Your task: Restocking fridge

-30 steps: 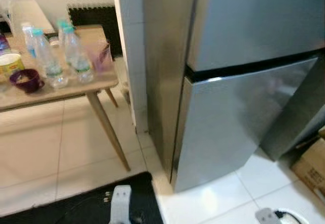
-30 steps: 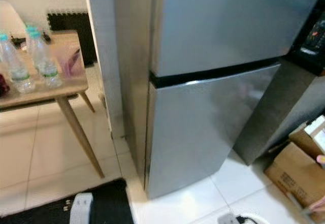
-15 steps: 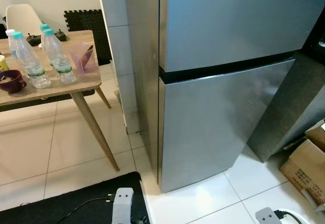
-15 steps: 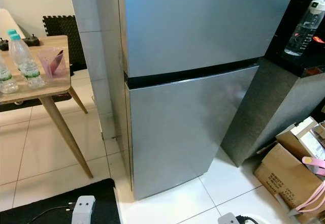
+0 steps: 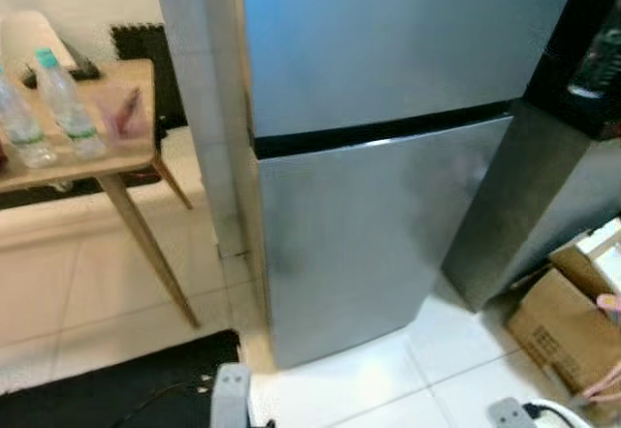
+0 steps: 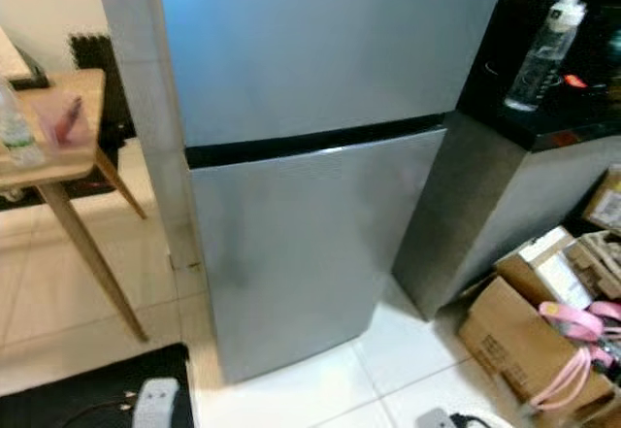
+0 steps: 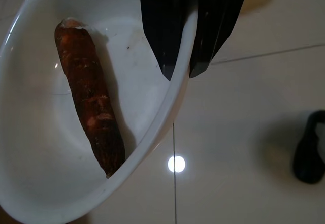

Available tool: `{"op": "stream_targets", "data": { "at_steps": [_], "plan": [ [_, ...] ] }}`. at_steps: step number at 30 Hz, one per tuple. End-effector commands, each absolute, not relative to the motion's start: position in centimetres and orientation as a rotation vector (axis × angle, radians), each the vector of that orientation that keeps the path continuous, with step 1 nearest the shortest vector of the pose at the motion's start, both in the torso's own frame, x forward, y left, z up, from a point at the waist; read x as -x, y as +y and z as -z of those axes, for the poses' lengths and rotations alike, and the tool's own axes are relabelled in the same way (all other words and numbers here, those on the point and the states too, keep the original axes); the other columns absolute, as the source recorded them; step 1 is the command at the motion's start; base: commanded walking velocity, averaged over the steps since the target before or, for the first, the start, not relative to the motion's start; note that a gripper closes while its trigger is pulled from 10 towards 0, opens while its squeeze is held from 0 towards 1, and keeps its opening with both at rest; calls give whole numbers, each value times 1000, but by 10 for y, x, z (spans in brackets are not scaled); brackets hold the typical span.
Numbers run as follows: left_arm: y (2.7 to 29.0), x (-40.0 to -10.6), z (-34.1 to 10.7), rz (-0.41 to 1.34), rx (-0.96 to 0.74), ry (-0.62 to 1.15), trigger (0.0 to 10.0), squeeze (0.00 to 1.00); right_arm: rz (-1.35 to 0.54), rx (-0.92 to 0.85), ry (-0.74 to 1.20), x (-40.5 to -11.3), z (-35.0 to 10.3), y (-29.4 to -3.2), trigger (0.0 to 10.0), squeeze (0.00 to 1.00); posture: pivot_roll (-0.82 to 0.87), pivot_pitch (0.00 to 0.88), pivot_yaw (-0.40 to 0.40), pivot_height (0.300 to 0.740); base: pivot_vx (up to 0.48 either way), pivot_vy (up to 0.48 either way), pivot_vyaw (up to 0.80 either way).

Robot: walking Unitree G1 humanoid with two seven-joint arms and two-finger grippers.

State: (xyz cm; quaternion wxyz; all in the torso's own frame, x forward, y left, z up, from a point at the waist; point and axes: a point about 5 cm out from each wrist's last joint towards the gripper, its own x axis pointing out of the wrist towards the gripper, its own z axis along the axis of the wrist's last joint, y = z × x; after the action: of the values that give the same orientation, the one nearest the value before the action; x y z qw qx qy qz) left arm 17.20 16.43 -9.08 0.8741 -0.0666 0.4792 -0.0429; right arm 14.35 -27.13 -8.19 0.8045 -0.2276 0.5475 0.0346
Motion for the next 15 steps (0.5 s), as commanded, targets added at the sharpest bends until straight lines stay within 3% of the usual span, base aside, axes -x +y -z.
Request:
{"op": "stream_targets", "data": {
  "at_steps": [1, 15],
  "plan": [
    [167, -172, 91, 71, 140, 997, 10000, 0, -72, 485, 1168, -144, 82, -271, 10000, 0, -66, 0, -51, 740, 0, 0, 0],
    [175, -190, 81, 32, 147, 928, 10000, 0, -71, 474, 1162, -144, 82, -270, 10000, 0, -61, 0, -47, 740, 0, 0, 0]
  ]
}}
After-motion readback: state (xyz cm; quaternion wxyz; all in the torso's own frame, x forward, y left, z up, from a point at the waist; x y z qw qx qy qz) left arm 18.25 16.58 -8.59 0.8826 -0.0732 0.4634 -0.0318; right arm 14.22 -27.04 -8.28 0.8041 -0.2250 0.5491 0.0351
